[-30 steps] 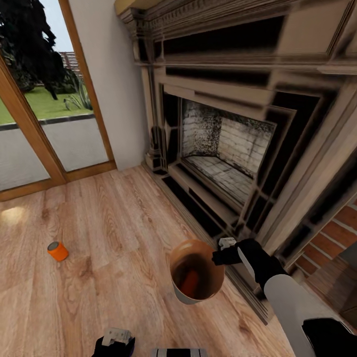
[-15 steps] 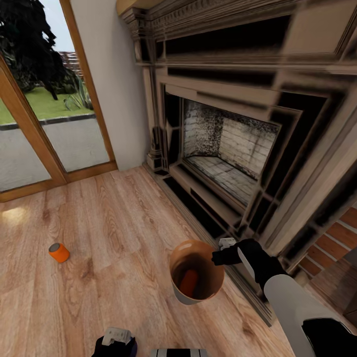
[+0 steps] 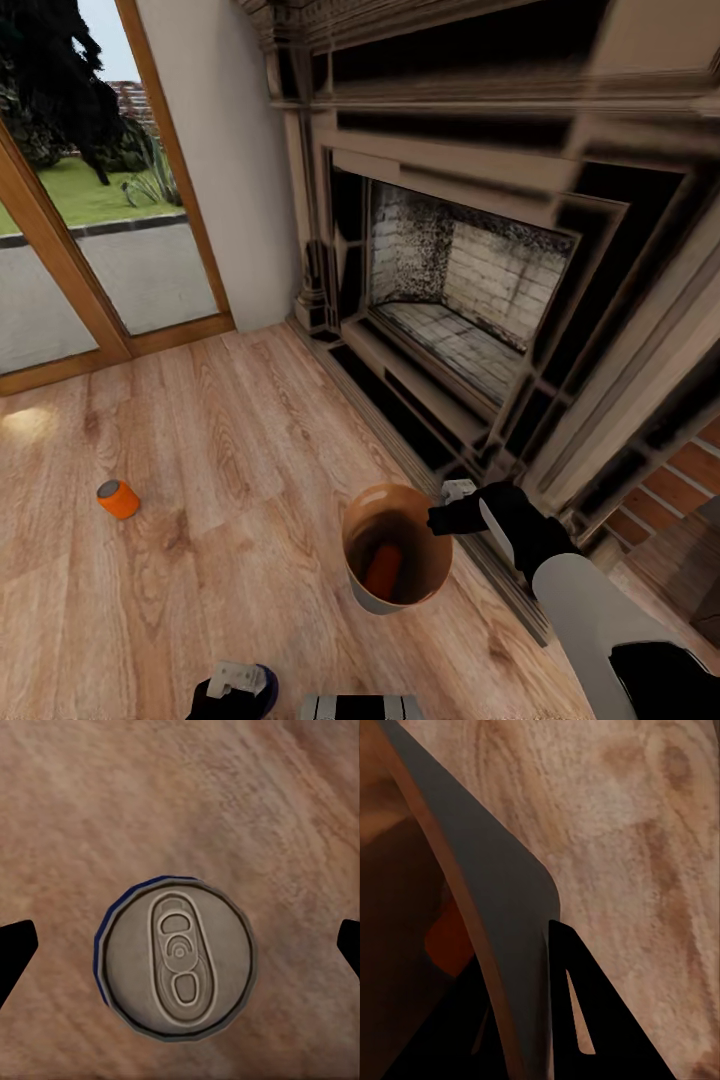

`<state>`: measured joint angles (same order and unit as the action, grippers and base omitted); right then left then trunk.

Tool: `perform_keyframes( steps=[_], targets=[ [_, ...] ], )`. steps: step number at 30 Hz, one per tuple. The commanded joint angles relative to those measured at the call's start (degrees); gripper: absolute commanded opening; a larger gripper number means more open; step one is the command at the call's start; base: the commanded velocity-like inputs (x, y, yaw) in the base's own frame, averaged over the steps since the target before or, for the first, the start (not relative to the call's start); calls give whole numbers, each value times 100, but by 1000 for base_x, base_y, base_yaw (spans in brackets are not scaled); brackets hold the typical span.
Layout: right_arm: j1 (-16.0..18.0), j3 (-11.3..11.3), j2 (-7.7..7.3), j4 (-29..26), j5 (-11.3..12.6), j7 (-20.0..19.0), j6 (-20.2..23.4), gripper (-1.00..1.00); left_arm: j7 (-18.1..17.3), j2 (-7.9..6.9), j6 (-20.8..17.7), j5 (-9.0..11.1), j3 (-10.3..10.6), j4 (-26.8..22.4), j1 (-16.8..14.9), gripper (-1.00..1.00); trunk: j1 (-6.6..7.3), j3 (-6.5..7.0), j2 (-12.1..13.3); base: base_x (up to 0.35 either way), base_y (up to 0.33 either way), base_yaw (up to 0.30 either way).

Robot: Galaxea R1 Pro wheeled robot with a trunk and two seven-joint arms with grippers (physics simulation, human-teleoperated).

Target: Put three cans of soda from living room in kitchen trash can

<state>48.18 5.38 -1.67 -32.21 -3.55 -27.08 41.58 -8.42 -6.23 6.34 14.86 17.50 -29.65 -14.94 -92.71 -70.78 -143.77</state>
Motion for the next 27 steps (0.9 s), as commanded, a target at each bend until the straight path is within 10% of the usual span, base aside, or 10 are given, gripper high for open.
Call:
perform_keyframes(
  steps=[1,27],
  targets=[
    [2,-10,1,-3,136,-34,34,-100,0,0,0,0,0,1,0,100,-2,-22,-2,0,0,0],
    [2,-10,8,4,136,-34,34,-100,-12,-9,14,8,-9,-74,1,100,-9,-89,-6,46,0,0]
  ],
)
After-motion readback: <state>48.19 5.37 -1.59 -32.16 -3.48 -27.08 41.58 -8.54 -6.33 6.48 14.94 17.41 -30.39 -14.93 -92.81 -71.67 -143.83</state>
